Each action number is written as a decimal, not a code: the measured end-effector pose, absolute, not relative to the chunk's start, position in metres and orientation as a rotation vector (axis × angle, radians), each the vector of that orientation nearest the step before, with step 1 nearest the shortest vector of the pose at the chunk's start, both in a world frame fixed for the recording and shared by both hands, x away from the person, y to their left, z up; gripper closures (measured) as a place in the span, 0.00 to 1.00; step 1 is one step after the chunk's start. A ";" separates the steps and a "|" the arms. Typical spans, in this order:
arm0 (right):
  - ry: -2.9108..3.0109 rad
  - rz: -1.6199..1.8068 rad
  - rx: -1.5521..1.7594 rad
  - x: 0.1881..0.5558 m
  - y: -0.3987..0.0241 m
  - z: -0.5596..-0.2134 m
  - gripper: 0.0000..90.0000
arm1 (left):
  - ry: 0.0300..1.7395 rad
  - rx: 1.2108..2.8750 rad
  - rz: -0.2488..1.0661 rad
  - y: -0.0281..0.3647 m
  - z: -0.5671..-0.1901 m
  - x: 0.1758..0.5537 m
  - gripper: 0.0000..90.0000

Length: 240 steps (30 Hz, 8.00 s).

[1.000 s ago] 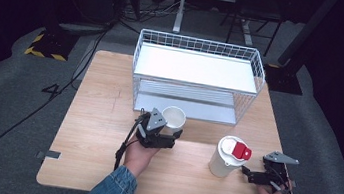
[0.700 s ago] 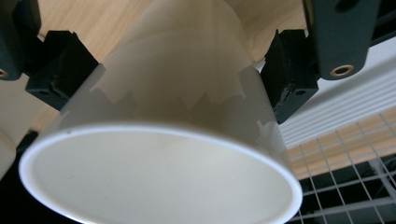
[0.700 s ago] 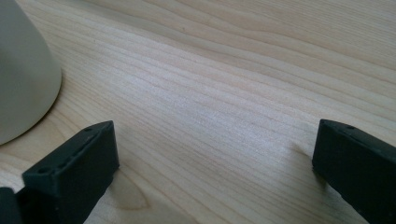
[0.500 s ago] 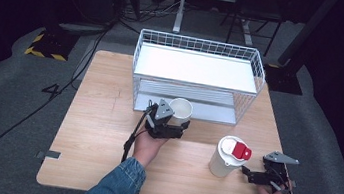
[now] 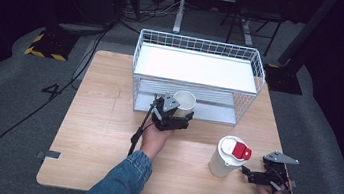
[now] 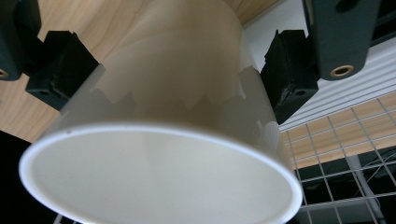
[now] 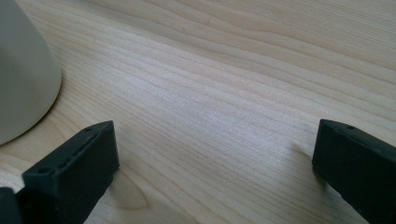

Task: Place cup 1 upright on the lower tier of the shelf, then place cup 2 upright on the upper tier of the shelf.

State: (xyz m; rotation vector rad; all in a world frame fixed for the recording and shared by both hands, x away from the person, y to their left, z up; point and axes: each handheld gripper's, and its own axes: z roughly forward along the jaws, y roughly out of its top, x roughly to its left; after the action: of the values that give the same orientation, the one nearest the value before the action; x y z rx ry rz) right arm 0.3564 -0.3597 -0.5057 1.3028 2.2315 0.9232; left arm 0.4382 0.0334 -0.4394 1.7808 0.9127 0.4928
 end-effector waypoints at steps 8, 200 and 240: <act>2.231 0.923 1.303 0.356 -0.360 -0.506 0.01 | 0.935 1.751 0.521 0.026 -0.449 0.457 0.24; 2.301 1.079 1.185 0.328 -0.366 -0.484 0.05 | 1.116 2.187 0.396 0.158 -0.506 0.319 0.00; 2.384 1.333 0.931 0.320 -0.325 -0.462 0.00 | 1.117 2.185 0.396 0.158 -0.506 0.322 0.00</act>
State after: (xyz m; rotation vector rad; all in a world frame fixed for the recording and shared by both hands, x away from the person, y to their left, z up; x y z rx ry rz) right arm 0.3204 -0.3252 -0.4617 0.9314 2.3839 1.3332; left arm 0.3218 0.1581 -0.5058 2.1853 1.1166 0.3965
